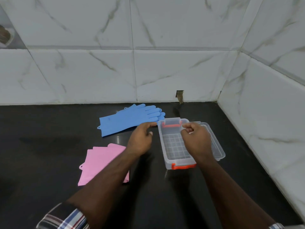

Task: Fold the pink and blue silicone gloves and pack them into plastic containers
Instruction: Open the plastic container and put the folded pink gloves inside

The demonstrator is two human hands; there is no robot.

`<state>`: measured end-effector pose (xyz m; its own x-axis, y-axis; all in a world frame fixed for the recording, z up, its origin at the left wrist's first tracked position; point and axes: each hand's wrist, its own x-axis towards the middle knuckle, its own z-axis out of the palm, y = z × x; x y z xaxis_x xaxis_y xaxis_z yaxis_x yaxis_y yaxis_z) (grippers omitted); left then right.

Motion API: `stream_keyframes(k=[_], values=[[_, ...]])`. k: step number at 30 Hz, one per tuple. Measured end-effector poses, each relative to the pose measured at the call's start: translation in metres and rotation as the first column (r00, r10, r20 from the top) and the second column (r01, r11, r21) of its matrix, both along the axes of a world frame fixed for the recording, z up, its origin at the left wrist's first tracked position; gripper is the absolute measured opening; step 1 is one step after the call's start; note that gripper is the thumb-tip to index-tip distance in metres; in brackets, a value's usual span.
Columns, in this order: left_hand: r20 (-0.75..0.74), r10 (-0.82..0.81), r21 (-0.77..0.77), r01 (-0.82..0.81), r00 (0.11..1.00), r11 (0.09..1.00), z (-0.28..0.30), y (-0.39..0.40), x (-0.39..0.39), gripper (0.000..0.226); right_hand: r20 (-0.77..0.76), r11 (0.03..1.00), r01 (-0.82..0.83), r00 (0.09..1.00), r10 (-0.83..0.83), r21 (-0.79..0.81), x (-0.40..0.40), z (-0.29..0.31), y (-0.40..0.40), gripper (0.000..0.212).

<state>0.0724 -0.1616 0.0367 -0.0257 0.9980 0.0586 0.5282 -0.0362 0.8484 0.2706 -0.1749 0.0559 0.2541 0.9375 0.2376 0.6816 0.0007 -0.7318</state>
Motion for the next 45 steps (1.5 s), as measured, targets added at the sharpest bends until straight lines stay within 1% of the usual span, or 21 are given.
stream_keyframes(k=[2,4,5,7,10,13,15,17,19,22,24,26,31,35,37,39,40,41,43,44,45], values=[[-0.136,-0.008,-0.014,0.006,0.991,1.000,-0.001,0.003,-0.029,0.044,-0.148,0.995,-0.105,0.984,0.103,-0.006,-0.034,0.014,-0.009,0.007],[-0.295,-0.084,-0.084,0.062,0.952,0.995,-0.005,0.005,-0.058,0.049,-0.301,0.956,-0.283,0.921,0.247,-0.079,-0.071,0.019,-0.019,0.008],[-0.366,-0.140,-0.136,0.096,0.920,0.986,-0.008,0.005,-0.071,0.050,-0.340,0.921,-0.364,0.891,0.300,-0.142,-0.089,0.015,-0.023,0.011],[-0.466,-0.261,-0.254,0.155,0.845,0.955,-0.014,0.004,-0.093,0.049,-0.337,0.850,-0.444,0.876,0.345,-0.284,-0.116,0.000,-0.029,0.014],[-0.533,-0.408,-0.404,0.201,0.741,0.892,-0.025,0.002,-0.112,0.050,-0.203,0.800,-0.385,0.923,0.327,-0.460,-0.136,-0.034,-0.029,0.011],[-0.543,-0.477,-0.450,0.241,0.691,0.860,-0.030,0.003,-0.119,0.052,-0.123,0.765,-0.316,0.946,0.300,-0.561,-0.143,-0.060,-0.028,0.016],[-0.572,-0.519,-0.446,0.290,0.635,0.847,-0.030,0.006,-0.119,0.051,-0.146,0.755,-0.306,0.951,0.273,-0.580,-0.148,-0.067,-0.028,0.017],[-0.611,-0.564,-0.461,0.330,0.555,0.824,-0.027,0.011,-0.120,0.053,-0.213,0.746,-0.310,0.950,0.227,-0.589,-0.153,-0.070,-0.028,0.019],[-0.607,-0.603,-0.493,0.350,0.518,0.796,-0.024,0.017,-0.121,0.057,-0.232,0.744,-0.305,0.951,0.205,-0.595,-0.157,-0.071,-0.029,0.023],[-0.526,-0.654,-0.554,0.364,0.545,0.749,-0.016,0.025,-0.126,0.057,-0.246,0.742,-0.300,0.951,0.186,-0.600,-0.160,-0.073,-0.030,0.027],[-0.471,-0.687,-0.576,0.397,0.553,0.715,-0.013,0.029,-0.130,0.039,-0.282,0.728,-0.315,0.944,0.173,-0.609,-0.161,-0.073,-0.031,0.027],[-0.414,-0.692,-0.567,0.428,0.591,0.704,-0.010,0.032,-0.134,0.021,-0.310,0.713,-0.335,0.935,0.172,-0.616,-0.163,-0.073,-0.030,0.024],[-0.248,-0.626,-0.514,0.447,0.740,0.732,0.005,0.032,-0.151,0.025,-0.453,0.733,-0.403,0.879,0.145,-0.547,-0.160,-0.064,-0.033,0.023],[-0.099,-0.524,-0.432,0.438,0.846,0.788,0.021,0.028,-0.159,0.030,-0.633,0.777,-0.481,0.761,0.139,-0.407,-0.153,-0.046,-0.032,0.021],[0.013,-0.459,-0.373,0.430,0.888,0.822,0.030,0.027,-0.160,0.029,-0.681,0.802,-0.483,0.720,0.134,-0.352,-0.146,-0.032,-0.029,0.025],[0.176,-0.355,-0.321,0.395,0.918,0.861,0.039,0.024,-0.156,0.031,-0.702,0.833,-0.465,0.699,0.138,-0.300,-0.138,-0.016,-0.024,0.024],[0.275,-0.288,-0.295,0.365,0.917,0.883,0.043,0.023,-0.153,0.036,-0.740,0.849,-0.463,0.659,0.137,-0.254,-0.133,-0.008,-0.022,0.025],[0.380,-0.218,-0.273,0.334,0.899,0.902,0.047,0.021,-0.148,0.041,-0.797,0.866,-0.462,0.589,0.136,-0.193,-0.128,0.000,-0.020,0.029],[0.555,-0.090,-0.257,0.273,0.827,0.927,0.054,0.018,-0.136,0.046,-0.898,0.885,-0.462,0.412,0.154,-0.060,-0.118,0.015,-0.016,0.047],[0.612,-0.023,-0.273,0.238,0.791,0.932,0.057,0.018,-0.128,0.045,-0.917,0.887,-0.461,0.361,0.172,-0.016,-0.114,0.020,-0.015,0.057],[0.654,0.049,-0.302,0.201,0.755,0.932,0.059,0.018,-0.120,0.044,-0.916,0.886,-0.464,0.356,0.183,-0.004,-0.111,0.025,-0.014,0.063]])
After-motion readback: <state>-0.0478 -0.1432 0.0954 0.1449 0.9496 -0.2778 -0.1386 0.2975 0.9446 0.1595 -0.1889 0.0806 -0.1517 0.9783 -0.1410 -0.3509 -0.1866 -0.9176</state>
